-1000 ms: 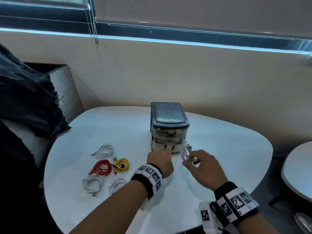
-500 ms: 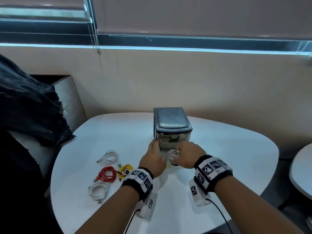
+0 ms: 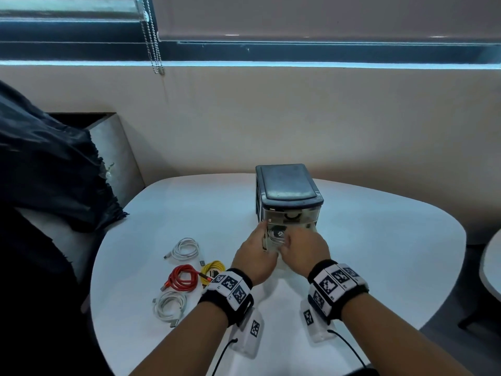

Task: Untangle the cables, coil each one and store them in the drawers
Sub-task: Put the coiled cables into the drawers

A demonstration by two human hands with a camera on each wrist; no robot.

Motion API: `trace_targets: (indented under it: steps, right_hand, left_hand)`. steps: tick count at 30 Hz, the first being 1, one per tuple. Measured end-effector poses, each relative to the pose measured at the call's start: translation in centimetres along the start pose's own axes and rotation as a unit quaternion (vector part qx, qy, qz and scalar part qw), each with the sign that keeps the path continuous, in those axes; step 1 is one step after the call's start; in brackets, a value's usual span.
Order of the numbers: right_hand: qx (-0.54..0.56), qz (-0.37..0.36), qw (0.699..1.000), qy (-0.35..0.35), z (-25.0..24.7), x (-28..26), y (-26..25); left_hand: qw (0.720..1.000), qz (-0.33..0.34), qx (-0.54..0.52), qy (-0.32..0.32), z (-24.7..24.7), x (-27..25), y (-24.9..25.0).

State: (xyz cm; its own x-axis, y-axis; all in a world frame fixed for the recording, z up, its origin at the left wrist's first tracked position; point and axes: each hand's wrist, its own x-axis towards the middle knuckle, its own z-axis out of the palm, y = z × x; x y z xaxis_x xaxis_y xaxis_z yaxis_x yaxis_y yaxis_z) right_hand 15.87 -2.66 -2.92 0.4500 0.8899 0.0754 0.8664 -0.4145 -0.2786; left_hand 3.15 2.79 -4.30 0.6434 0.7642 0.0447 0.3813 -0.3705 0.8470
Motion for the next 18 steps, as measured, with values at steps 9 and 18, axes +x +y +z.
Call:
trace_targets:
  steps: [9, 18]
  right_hand:
    - [0.048, -0.064, 0.988, -0.131, 0.5, 0.9, 0.6]
    - [0.129, -0.178, 0.974, 0.051, -1.3, -3.5, -8.6]
  left_hand:
    - [1.0, -0.008, -0.002, -0.014, -0.3, 0.2, -0.5]
    - [0.978, -0.096, -0.11, 0.15, -7.7, -1.6, -3.2]
